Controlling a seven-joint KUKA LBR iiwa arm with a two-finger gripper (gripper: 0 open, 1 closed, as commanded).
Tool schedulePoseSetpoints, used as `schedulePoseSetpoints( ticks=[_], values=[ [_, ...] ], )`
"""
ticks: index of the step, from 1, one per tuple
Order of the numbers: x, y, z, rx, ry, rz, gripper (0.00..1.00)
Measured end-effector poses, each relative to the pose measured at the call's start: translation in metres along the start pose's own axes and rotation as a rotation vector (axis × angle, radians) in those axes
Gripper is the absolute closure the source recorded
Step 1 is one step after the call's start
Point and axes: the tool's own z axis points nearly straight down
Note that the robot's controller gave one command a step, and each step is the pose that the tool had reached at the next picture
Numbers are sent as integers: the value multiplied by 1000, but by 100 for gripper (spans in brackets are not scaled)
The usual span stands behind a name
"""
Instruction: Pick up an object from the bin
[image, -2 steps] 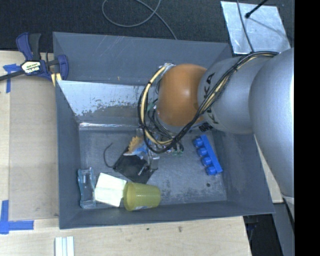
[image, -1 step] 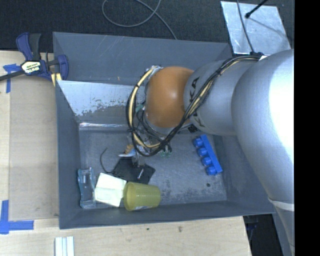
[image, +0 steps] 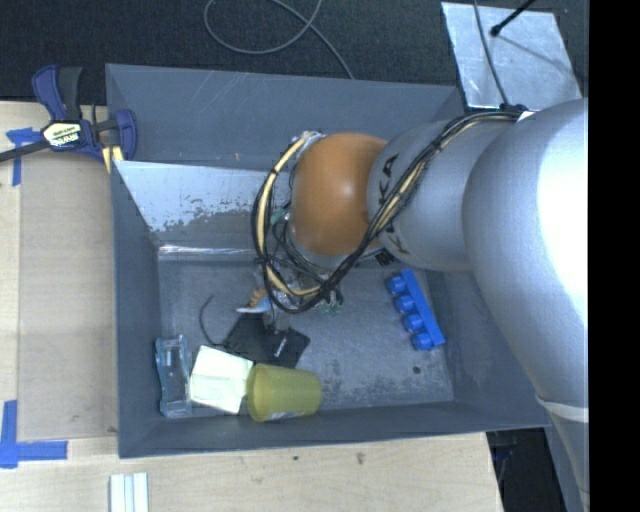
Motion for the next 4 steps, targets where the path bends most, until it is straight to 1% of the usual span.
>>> schedulePoseSetpoints(
  ticks=[4],
  values=[
    [0,1,0,-2,0,1,100]
  ],
)
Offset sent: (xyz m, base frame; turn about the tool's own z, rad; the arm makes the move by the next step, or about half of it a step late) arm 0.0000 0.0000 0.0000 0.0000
